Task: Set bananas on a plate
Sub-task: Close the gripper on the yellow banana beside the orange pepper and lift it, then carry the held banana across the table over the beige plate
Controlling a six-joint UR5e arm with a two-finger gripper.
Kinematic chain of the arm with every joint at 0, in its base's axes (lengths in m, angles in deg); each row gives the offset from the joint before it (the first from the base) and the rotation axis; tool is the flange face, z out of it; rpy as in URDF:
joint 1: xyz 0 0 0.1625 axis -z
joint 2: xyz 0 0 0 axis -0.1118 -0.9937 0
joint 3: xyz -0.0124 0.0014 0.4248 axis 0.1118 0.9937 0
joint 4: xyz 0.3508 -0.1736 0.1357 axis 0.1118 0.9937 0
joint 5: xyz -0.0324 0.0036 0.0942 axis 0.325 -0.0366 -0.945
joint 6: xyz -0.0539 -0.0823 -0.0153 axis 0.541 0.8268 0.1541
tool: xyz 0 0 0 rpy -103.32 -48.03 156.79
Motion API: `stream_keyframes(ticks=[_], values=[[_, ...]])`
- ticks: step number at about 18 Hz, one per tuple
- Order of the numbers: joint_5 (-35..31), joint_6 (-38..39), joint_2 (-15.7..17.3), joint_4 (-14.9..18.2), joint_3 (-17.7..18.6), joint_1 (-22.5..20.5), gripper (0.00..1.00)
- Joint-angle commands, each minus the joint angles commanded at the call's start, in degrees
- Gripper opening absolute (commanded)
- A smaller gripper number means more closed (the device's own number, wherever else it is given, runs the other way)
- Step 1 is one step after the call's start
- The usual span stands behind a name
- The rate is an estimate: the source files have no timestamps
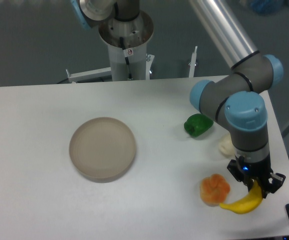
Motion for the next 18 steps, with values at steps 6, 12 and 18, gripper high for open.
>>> stream_keyframes(ticks=[6, 12, 18], values=[[0.09, 2.10, 6.60, 0.09, 8.88, 1.84, 0.31], [0.44, 14.21, 11.53, 0.09, 17.06, 6.76, 0.31], [0.79, 25.65, 13.46, 0.18, 19.96, 12.12, 0.31]])
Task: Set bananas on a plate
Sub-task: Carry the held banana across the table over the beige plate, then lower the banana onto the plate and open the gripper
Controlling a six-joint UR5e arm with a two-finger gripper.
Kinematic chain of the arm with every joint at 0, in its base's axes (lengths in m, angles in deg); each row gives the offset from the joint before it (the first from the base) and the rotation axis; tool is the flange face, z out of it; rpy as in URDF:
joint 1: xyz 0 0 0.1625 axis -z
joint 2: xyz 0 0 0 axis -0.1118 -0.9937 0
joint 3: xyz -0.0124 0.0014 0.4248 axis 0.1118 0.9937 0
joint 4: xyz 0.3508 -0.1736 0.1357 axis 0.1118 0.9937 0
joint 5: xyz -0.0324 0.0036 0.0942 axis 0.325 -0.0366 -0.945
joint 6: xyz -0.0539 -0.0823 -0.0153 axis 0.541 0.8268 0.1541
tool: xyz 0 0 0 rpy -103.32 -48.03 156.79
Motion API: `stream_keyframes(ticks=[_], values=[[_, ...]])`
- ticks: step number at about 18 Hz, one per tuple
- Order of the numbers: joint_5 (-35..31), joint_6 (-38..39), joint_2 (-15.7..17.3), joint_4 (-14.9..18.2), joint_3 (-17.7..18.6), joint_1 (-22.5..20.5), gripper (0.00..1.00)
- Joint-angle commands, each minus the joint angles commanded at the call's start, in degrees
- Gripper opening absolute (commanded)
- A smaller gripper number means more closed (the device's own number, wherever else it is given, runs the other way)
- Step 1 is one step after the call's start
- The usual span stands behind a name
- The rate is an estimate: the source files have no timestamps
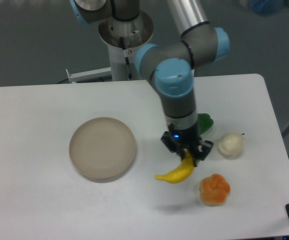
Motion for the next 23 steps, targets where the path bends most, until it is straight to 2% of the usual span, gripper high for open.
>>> stream_keyframes(ticks=[2, 7, 13, 23], values=[[0.44, 2.63, 0.80, -0.09, 2.37, 1.32, 0.31], [0.35, 13.01, 1.24, 0.00, 5.27, 5.71, 0.31], [0.35, 13.99, 0.53, -0.26, 11.51, 8.71, 0.31], [0.44, 14.16, -0.96, -0.79, 12.75, 12.66, 0.31]])
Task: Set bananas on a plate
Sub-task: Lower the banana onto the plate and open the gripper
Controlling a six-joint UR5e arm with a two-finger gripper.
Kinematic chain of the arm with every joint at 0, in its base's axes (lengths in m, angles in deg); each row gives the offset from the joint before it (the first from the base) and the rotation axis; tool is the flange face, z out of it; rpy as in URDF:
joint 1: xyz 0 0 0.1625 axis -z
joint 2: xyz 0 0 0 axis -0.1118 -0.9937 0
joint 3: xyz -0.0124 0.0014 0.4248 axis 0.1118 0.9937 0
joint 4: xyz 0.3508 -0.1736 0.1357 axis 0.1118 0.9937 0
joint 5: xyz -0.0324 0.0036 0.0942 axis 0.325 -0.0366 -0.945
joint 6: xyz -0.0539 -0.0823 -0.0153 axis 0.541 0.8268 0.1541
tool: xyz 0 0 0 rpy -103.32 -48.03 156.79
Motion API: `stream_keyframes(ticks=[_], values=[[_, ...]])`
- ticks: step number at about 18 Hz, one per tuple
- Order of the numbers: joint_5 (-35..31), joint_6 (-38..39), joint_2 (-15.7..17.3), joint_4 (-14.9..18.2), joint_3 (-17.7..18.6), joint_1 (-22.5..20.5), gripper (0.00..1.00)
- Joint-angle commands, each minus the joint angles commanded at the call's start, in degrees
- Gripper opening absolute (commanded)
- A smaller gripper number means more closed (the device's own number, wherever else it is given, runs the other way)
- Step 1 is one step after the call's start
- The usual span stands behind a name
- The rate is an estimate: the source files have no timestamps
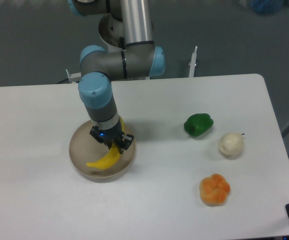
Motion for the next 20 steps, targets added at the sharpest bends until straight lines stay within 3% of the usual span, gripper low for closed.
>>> stream_keyframes(ticks=[14, 20], values=[[-0.35, 0.97, -2.37, 0.00, -0.09, 0.00, 0.31], [-0.44, 0.97, -2.37, 0.00, -0.26, 0.00, 0.38]])
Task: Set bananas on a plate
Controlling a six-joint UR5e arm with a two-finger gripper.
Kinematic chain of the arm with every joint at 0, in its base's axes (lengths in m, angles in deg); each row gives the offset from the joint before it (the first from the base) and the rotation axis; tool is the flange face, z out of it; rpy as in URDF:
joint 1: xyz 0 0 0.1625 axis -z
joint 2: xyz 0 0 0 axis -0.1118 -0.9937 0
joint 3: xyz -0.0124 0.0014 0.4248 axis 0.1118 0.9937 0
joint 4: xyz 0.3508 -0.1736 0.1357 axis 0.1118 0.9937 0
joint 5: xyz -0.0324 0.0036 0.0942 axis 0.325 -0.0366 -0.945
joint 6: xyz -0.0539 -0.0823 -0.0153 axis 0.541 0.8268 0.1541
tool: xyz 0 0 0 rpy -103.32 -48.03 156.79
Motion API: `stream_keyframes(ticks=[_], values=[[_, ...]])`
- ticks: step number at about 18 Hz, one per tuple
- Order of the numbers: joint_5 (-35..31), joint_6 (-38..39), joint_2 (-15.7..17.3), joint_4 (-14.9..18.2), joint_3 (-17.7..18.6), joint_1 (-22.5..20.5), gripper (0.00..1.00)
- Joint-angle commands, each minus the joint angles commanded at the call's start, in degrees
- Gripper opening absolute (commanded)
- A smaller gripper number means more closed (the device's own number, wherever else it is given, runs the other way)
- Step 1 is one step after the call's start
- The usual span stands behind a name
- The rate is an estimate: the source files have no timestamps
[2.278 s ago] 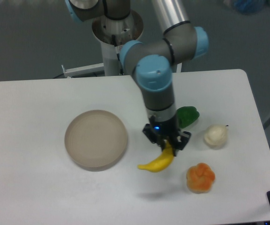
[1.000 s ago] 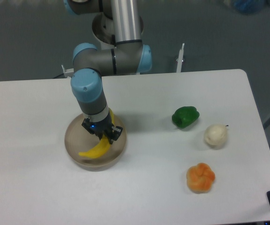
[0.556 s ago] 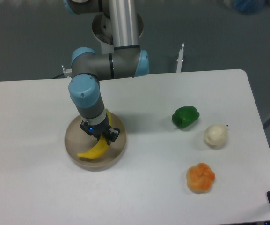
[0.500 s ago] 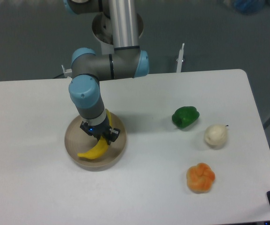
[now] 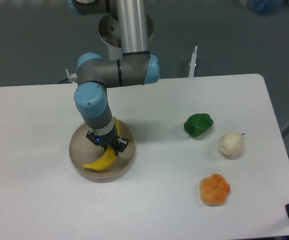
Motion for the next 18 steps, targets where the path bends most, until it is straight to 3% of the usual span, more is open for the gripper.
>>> stream_keyframes(ticks=[3, 8, 11, 13, 16, 18], values=[[-0.26, -0.09, 0.09, 0.00, -0.18, 0.00, 0.50], [-0.26, -0.18, 0.88, 0.00, -0.44, -0.17, 0.59], [-0.17, -0.26, 2.10, 0.17, -2.10, -0.61, 0.72], [-0.35, -0.27, 2.28, 0.18, -3.34, -2.01, 1.00], [-0.53, -1.49, 3.34, 0.00, -4.04, -4.74, 1.00], [-0.70, -2.72, 2.99, -0.09, -6.40, -6.23, 1.00]])
